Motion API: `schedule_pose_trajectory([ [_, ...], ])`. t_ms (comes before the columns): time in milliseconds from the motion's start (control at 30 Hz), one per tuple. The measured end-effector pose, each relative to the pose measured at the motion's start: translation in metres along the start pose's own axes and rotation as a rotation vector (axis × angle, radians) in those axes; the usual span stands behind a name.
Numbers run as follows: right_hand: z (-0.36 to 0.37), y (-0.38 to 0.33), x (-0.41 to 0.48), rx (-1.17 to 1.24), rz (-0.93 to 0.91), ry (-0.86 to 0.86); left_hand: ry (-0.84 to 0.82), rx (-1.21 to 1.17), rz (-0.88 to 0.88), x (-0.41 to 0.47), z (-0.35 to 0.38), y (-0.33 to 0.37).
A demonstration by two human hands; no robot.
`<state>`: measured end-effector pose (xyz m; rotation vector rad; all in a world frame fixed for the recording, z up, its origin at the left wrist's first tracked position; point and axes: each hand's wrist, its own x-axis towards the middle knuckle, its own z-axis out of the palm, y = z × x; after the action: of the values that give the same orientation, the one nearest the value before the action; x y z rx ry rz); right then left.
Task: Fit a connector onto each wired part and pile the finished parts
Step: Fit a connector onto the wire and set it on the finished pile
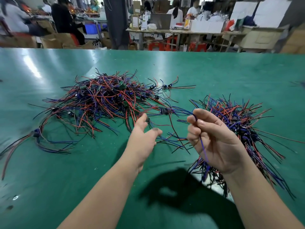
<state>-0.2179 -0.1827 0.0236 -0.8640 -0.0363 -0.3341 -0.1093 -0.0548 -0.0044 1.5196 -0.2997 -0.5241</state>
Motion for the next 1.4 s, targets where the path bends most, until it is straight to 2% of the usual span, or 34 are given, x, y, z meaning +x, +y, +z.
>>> schedule_pose_trajectory([
  [100, -0.002, -0.004, -0.001, 0.022, -0.018, -0.025, 0.048, 0.069, 0.073, 0.003, -0.011, 0.007],
  [167, -0.002, -0.004, -0.002, -0.042, -0.025, -0.023, -0.079, -0.011, 0.062, 0.001, -0.015, 0.015],
  [267, 0.001, 0.001, -0.004, -0.206, 0.005, -0.033, -0.289, -0.305, 0.047, -0.004, -0.017, 0.019],
  [400, 0.005, 0.007, -0.005, -0.340, 0.071, -0.081, -0.234, -0.392, 0.148, -0.004, -0.014, 0.022],
  [533, 0.005, 0.012, -0.004, -0.649, 0.070, 0.012, -0.195, -0.453, 0.209, -0.006, -0.013, 0.021],
  [600, 0.005, 0.015, -0.001, -0.670, 0.076, 0.092, -0.184, -0.387, 0.242, -0.008, -0.014, 0.021],
  [667, 0.004, 0.016, 0.002, -0.560, 0.086, 0.157, -0.210, -0.264, 0.265, -0.009, -0.014, 0.020],
  [767, 0.004, 0.015, 0.003, -0.454, 0.072, 0.152, -0.384, -0.033, 0.211, -0.013, -0.011, 0.014],
  [833, 0.005, 0.017, 0.002, -0.539, 0.078, 0.152, -0.417, 0.128, 0.191, -0.014, -0.009, 0.009],
  [933, 0.007, 0.023, 0.002, -0.714, 0.101, 0.175, -0.351, 0.370, 0.224, -0.013, -0.007, 0.002],
  [1067, 0.005, 0.022, 0.004, -0.613, 0.104, 0.243, -0.391, 0.281, 0.192, -0.015, -0.006, 0.004],
  [1167, 0.004, 0.019, 0.003, -0.583, 0.088, 0.263, -0.376, 0.258, 0.237, -0.017, -0.004, 0.008],
  [1300, 0.006, 0.011, 0.003, -0.577, -0.048, 0.345, -0.398, 0.114, 0.183, -0.018, -0.002, 0.008],
  [1400, 0.003, -0.006, 0.003, -0.440, -0.161, 0.452, -0.501, 0.160, 0.145, -0.019, -0.003, 0.008],
])
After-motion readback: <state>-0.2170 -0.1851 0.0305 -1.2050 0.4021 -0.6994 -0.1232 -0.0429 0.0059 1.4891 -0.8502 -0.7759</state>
